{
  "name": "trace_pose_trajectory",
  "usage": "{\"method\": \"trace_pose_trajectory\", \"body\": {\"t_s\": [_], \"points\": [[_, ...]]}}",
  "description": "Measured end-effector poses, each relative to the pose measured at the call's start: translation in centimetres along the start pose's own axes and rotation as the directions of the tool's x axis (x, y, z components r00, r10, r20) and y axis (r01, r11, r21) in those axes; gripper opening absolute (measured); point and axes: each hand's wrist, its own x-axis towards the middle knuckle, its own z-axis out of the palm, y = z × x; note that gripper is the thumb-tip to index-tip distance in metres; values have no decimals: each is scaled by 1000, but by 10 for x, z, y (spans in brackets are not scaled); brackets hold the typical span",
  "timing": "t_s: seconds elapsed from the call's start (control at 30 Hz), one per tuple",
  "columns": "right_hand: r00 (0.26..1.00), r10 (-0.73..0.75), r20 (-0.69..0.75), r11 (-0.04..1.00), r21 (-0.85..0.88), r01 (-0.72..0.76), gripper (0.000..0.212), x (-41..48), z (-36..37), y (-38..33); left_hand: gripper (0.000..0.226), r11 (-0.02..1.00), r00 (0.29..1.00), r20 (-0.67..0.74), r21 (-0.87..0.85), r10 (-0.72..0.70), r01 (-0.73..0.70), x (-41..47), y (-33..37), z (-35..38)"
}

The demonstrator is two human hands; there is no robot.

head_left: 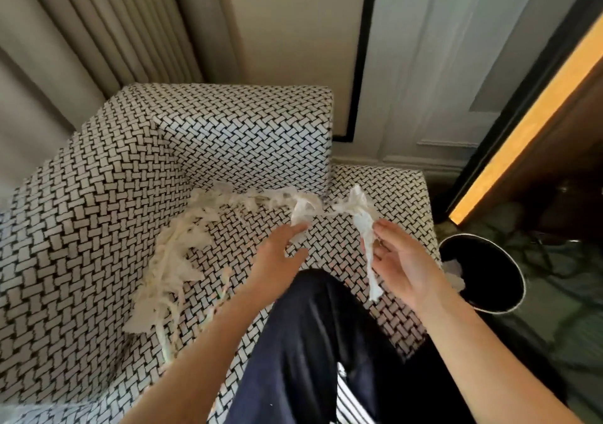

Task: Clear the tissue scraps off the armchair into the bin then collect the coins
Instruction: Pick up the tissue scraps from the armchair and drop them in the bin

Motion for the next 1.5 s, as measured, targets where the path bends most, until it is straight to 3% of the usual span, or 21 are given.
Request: {"method": "trace_pose_trajectory", "body": {"t_s": [0.13,0.37,0.47,0.53,0.6,0.7,0.87,0.97,1.07,1.27,1.43,1.5], "points": [[996,-67,-59,997,-34,65,8,-2,-37,-30,41,997,984,162,22,72,-77,19,32,39],[955,-204,-214,979,-73,193,8,0,-113,-84,42,983,903,419,106,90,-147,56,72,119],[927,-218,-304,974,-5,228,22,4,-153,-107,43,975,845,532,156,51,-157,73,90,160],[918,-222,-330,968,35,247,20,8,-175,-118,43,967,818,575,196,19,-160,81,98,180],[912,-207,-354,963,88,253,8,12,-194,-130,45,965,801,599,213,-6,-152,88,104,202],[906,-209,-367,951,138,276,27,22,-225,-148,48,964,763,645,235,-55,-129,100,111,241],[877,-204,-435,949,133,286,4,35,-252,-167,52,969,700,696,246,-159,-25,113,123,291],[849,-155,-505,926,225,303,9,44,-265,-169,50,969,689,703,246,-178,-1,123,131,315],[846,-100,-524,914,288,287,17,52,-273,-166,27,974,690,703,224,-175,19,134,138,332],[823,16,-568,868,417,270,8,72,-285,-157,42,982,689,719,182,-91,-60,146,146,338],[802,89,-591,871,437,226,7,84,-294,-138,24,987,683,718,160,-134,26,150,131,332],[796,95,-598,879,426,215,10,86,-295,-132,30,987,686,713,151,-145,51,150,123,326]]}}
